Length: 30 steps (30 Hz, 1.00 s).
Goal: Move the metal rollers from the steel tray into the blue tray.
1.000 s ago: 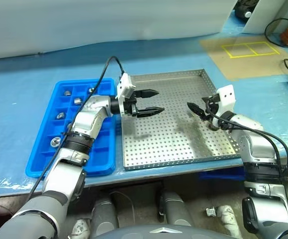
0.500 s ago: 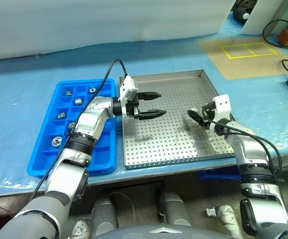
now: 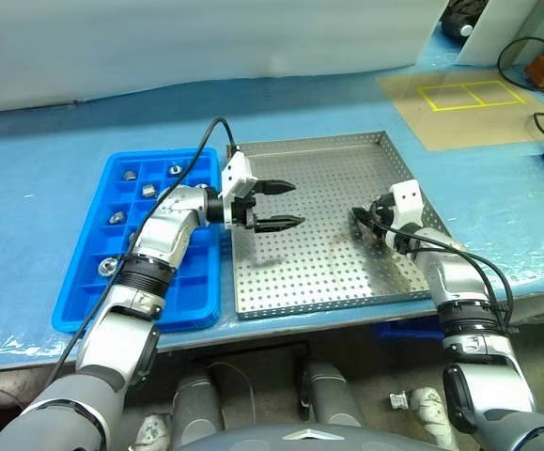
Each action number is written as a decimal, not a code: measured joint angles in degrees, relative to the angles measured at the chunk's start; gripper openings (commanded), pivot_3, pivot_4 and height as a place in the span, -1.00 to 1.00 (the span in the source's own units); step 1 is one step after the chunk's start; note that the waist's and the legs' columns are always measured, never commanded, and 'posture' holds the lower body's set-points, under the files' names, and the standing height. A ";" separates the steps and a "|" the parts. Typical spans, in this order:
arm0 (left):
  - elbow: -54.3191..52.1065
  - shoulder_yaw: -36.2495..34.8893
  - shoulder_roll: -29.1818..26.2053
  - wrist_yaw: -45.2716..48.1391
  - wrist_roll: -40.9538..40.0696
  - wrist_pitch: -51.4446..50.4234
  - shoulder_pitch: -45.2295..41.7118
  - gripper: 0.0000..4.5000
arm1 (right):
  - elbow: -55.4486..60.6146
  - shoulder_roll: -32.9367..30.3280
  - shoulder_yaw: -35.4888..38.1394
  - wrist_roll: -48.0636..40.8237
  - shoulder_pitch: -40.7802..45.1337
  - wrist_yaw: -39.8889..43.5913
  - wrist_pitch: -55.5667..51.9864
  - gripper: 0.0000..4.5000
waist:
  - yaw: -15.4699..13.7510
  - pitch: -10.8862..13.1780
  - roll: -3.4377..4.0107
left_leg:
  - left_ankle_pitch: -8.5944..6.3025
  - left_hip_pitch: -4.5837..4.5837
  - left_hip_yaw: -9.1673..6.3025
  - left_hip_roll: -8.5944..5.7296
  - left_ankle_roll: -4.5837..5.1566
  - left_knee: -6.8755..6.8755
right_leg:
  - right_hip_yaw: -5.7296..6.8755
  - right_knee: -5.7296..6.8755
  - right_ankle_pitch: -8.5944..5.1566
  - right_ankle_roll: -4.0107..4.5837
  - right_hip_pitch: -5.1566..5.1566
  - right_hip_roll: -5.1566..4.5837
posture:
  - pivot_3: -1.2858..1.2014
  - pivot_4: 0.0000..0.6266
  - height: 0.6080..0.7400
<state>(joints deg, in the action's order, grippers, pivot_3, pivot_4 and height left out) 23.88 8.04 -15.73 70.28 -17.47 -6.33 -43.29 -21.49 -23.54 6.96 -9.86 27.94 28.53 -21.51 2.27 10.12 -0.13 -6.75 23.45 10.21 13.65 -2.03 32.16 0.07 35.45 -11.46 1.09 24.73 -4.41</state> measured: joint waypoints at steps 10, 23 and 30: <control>0.11 -0.04 -0.18 0.02 0.02 0.15 0.00 0.71 | 1.22 0.03 -2.00 0.75 0.17 0.48 -0.43 -0.26 | 0.07 0.00 0.00 | 0.00 -0.01 0.01 0.01 -0.01 -0.03 | 0.00 -0.01 0.00 0.00 0.03 0.01 | -0.29 -0.52 1.00; -12.64 -4.76 -16.04 1.09 -1.86 -6.29 8.06 0.71 | 10.12 5.17 -10.63 -2.90 11.68 12.81 -5.19 -0.26 | -1.16 0.04 0.04 | 0.14 0.07 0.09 0.13 -0.25 -0.70 | 0.02 -0.07 0.00 0.01 0.44 0.03 | -0.08 -0.52 1.00; -25.60 -13.15 -25.31 -3.34 -4.89 -12.55 18.55 0.71 | 7.95 8.75 -20.26 -4.39 14.52 26.22 -4.77 -0.26 | -4.68 0.06 0.08 | 0.23 0.06 0.05 0.16 -0.42 -1.03 | 0.22 -0.16 -0.03 0.06 0.47 0.00 | 0.08 -0.52 1.00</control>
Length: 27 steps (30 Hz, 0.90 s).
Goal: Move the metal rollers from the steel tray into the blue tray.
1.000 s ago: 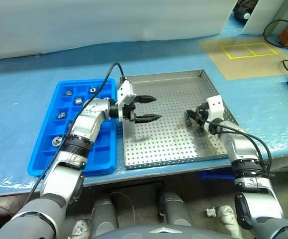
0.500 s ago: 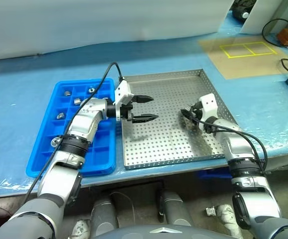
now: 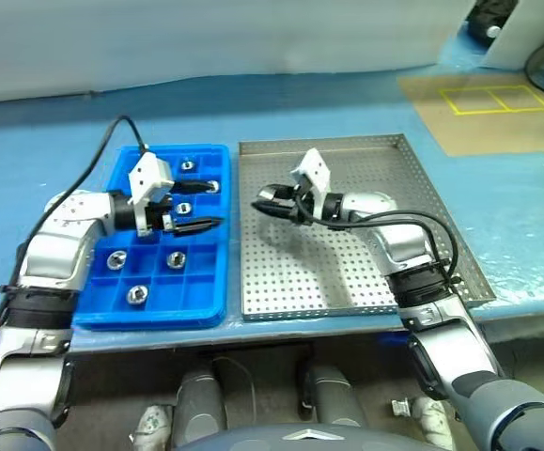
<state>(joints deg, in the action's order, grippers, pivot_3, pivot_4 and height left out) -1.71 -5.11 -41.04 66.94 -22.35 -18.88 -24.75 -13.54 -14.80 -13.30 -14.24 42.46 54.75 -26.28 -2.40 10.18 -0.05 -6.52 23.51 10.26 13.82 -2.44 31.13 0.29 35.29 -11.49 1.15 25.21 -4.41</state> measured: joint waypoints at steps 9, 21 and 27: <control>-16.94 -11.87 -4.44 -8.07 -5.09 -8.68 16.13 0.71 | -13.47 7.51 -3.57 2.37 6.87 6.16 7.66 -0.26 | -3.48 0.02 0.00 | 0.08 0.02 -0.21 0.03 -0.14 -0.10 | 0.22 0.10 -0.02 0.01 0.00 -0.02 | 0.23 -0.52 1.00; -26.11 -17.18 -4.82 -15.09 -9.37 -13.71 23.42 0.71 | -28.30 11.87 -3.55 6.37 11.21 6.97 18.70 0.08 | -5.33 0.02 0.00 | 0.09 0.03 -0.31 0.04 -0.17 -0.11 | 0.26 0.17 -0.04 0.00 0.01 -0.01 | 0.25 -0.52 1.00; -26.04 -16.86 -4.92 -15.99 -10.06 -13.88 22.45 0.71 | -28.47 11.24 -2.66 6.44 11.15 6.76 18.74 0.97 | -5.30 0.02 0.00 | 0.10 0.04 -0.31 0.04 -0.19 -0.11 | 0.26 0.17 -0.04 0.01 0.01 -0.01 | 0.22 -0.52 1.00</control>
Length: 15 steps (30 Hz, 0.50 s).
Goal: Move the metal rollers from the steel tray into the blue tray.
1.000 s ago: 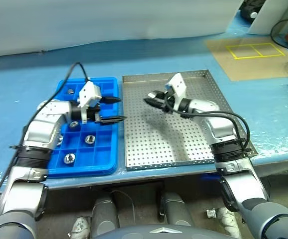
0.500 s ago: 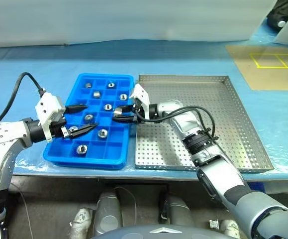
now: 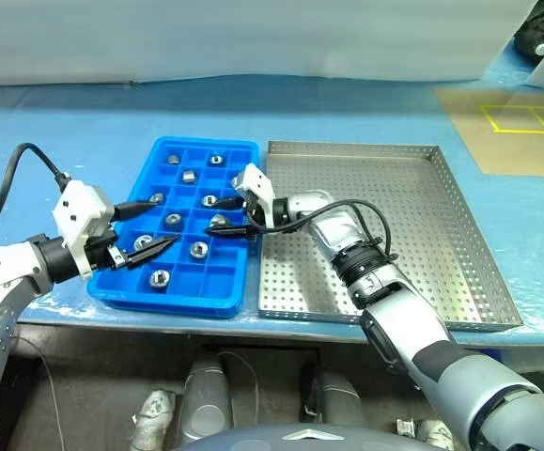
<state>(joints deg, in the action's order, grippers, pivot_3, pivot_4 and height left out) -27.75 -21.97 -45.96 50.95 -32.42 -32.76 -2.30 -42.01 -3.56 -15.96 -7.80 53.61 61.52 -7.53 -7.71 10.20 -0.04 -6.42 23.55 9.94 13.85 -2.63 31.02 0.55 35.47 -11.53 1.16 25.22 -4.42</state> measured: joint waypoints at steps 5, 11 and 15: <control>2.24 2.62 -0.14 0.32 0.04 0.54 -3.36 0.71 | 0.58 -0.70 0.14 0.22 -0.37 -1.24 -0.42 0.99 | 0.07 0.00 0.00 | 0.02 -0.01 0.00 -0.01 -0.02 0.02 | -0.01 0.04 0.00 0.00 0.00 0.00 | 0.19 -0.52 1.00; 5.84 6.25 -0.14 1.98 0.41 1.90 -7.52 0.71 | 3.19 -2.81 1.09 0.29 -2.12 -3.01 -1.15 0.99 | 0.40 -0.01 -0.01 | 0.05 -0.01 0.01 -0.02 -0.07 0.06 | -0.02 0.07 0.01 0.01 0.00 0.01 | 0.11 -0.52 1.00; 10.30 9.90 0.23 3.74 1.43 3.94 -12.08 0.71 | 6.79 -6.01 2.71 0.25 -4.09 -4.71 -3.61 0.99 | 0.57 -0.02 -0.03 | 0.06 -0.02 0.02 -0.03 -0.09 0.10 | -0.04 0.10 0.01 0.01 -0.02 0.01 | 0.04 -0.52 1.00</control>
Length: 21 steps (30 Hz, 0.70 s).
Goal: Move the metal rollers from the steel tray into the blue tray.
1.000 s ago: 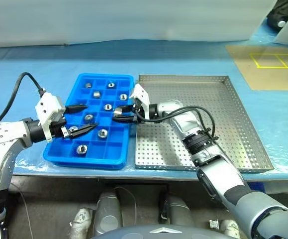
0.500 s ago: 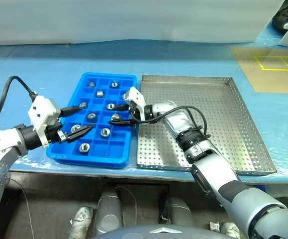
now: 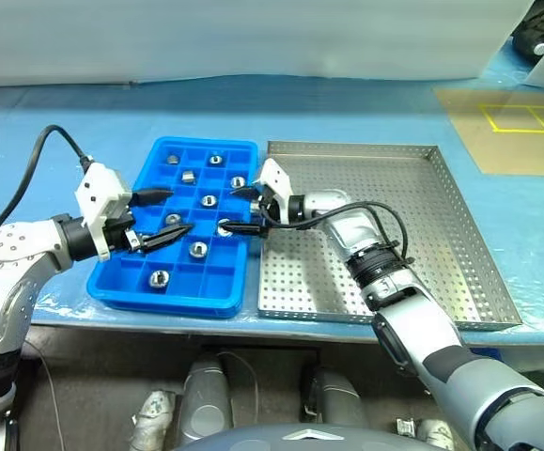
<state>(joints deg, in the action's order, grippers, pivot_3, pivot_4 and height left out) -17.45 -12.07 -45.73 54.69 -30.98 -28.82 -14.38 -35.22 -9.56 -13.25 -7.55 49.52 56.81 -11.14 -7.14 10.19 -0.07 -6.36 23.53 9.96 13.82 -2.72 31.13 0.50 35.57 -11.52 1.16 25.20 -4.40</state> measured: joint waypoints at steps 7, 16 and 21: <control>9.39 7.40 3.86 3.66 2.70 4.59 -8.12 0.71 | 7.83 -7.98 4.24 0.06 -8.32 -5.13 -4.97 0.99 | 1.13 -0.01 -0.02 | 0.03 -0.04 0.04 -0.01 -0.04 0.09 | -0.10 0.08 0.01 -0.01 -0.02 0.05 | -0.06 -0.52 1.00; 17.83 12.08 6.83 7.91 5.58 8.98 -15.19 0.71 | 18.98 -7.81 5.31 -0.68 -13.77 -9.64 -11.14 0.99 | 4.92 -0.02 -0.04 | 0.05 -0.21 0.09 -0.02 -0.06 0.08 | -0.28 0.14 0.02 -0.01 -0.01 0.12 | -0.10 -0.52 1.00; 19.59 12.06 4.75 11.14 5.80 9.09 -15.16 0.71 | 22.34 -7.43 5.08 -3.82 -13.80 -6.51 -14.78 0.99 | 4.98 -0.02 -0.03 | 0.04 -0.22 0.11 0.00 -0.04 0.06 | -0.30 0.13 0.02 0.00 0.01 0.15 | -0.09 -0.52 1.00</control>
<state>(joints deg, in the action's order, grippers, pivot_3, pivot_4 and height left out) 2.14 -0.01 -40.98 65.83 -25.18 -19.73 -29.54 -12.88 -17.00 -8.17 -11.37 35.73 50.29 -25.92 -2.16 10.17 -0.10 -6.32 23.31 10.07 13.83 -2.77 31.18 0.20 35.70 -11.50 1.16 25.20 -4.26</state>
